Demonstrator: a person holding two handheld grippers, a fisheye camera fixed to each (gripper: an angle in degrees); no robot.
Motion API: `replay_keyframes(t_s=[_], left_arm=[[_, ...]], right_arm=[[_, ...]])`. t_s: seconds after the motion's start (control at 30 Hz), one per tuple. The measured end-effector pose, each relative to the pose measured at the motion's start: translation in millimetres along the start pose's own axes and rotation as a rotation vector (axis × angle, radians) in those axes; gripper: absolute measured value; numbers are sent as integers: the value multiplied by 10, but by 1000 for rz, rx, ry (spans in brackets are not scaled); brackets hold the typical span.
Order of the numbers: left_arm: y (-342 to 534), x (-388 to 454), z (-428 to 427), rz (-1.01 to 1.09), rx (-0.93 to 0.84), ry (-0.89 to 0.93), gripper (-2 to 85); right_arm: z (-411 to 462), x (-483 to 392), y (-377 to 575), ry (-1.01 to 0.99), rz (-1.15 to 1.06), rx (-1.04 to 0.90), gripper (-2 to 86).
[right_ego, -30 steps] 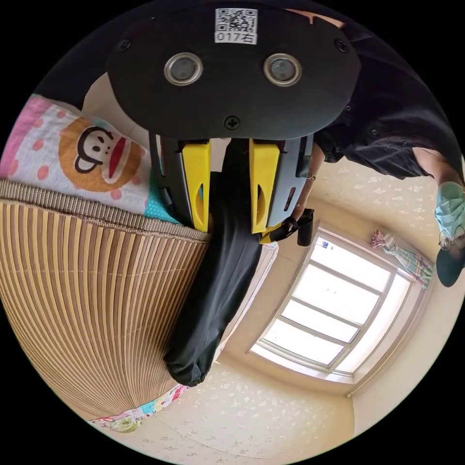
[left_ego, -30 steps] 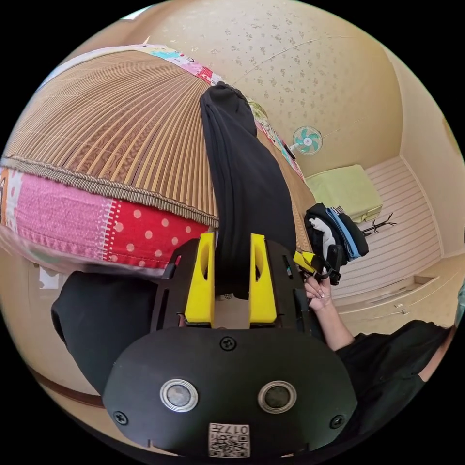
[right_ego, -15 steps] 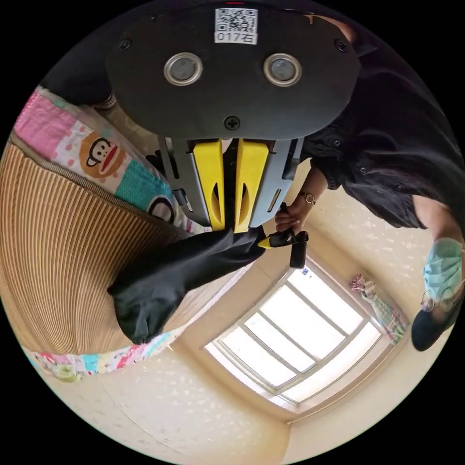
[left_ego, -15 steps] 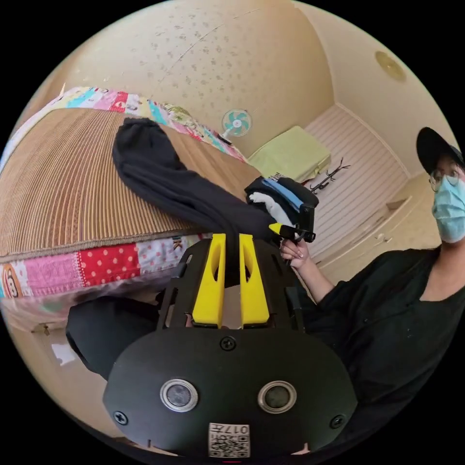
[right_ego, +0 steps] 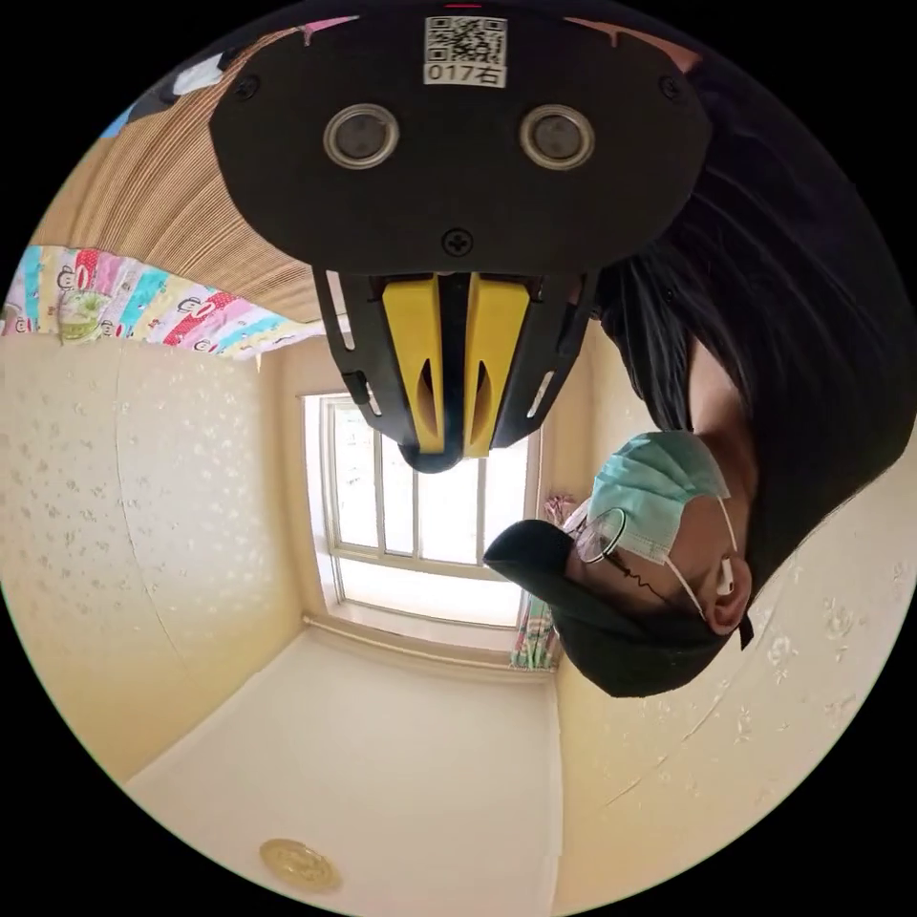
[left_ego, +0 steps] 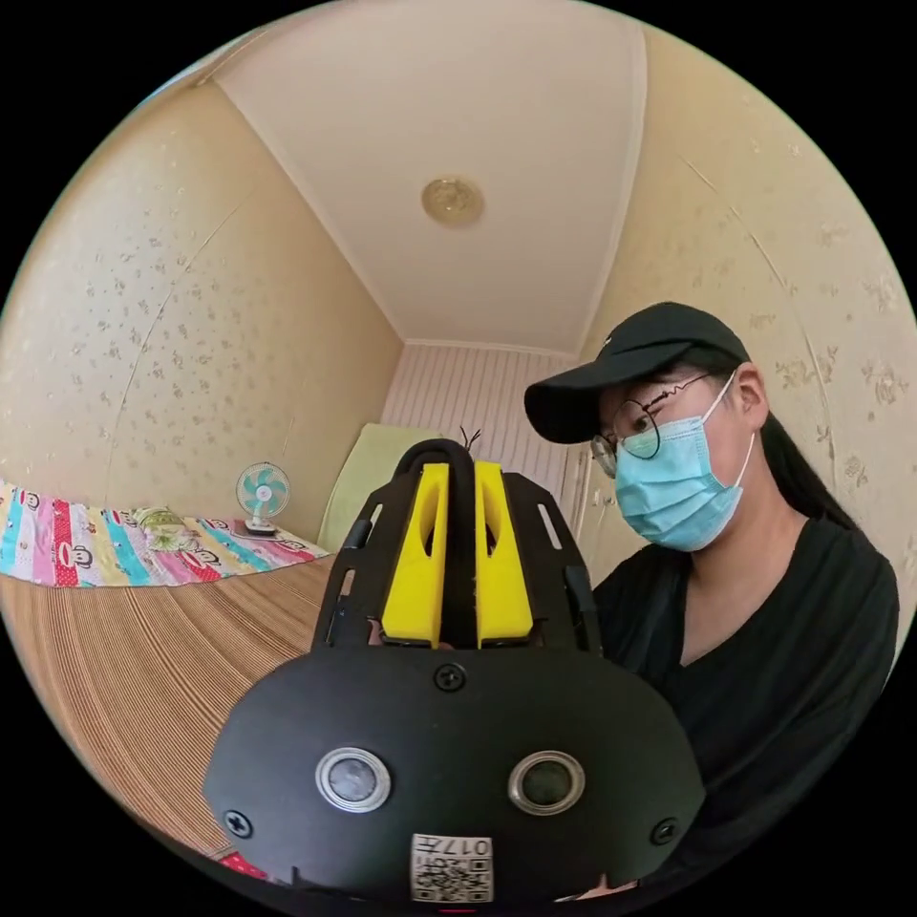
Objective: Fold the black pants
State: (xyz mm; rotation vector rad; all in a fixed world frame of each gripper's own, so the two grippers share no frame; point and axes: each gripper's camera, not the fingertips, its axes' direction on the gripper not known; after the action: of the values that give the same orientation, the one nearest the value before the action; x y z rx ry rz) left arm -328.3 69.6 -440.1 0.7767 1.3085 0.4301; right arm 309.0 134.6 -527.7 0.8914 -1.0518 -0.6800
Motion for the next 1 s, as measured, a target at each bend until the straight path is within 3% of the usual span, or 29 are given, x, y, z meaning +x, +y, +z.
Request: replay_keyframes(t_s=[0.17, 0.33, 0.5, 0.63, 0.77, 0.9, 1.0], left_arm=[[-171, -929, 457, -245, -95, -107, 49], [-557, -1841, 1181, -168, -294, -373, 50], [55, -2738, 1598, -350, -513, -503, 50], [1242, -2722, 1459, -444, -619, -456, 51], [2247, -2441, 1189, -587, -599, -359, 53], [2935, -2218, 1099, -715, -705, -503, 66], [2990, -2092, 1113, -741, -744, -591, 97]], right_arm=[[305, 848, -93, 169, 165, -112, 18], [877, 2249, -8, 372, 293, -258, 16], [1460, 3184, 697, 492, 445, -483, 17], [1450, 3061, 1899, 408, 550, -640, 20], [1122, 2590, 2913, 260, 652, -658, 26], [867, 2396, 3802, 306, 884, -759, 47], [743, 2547, 3835, 357, 979, -652, 93]])
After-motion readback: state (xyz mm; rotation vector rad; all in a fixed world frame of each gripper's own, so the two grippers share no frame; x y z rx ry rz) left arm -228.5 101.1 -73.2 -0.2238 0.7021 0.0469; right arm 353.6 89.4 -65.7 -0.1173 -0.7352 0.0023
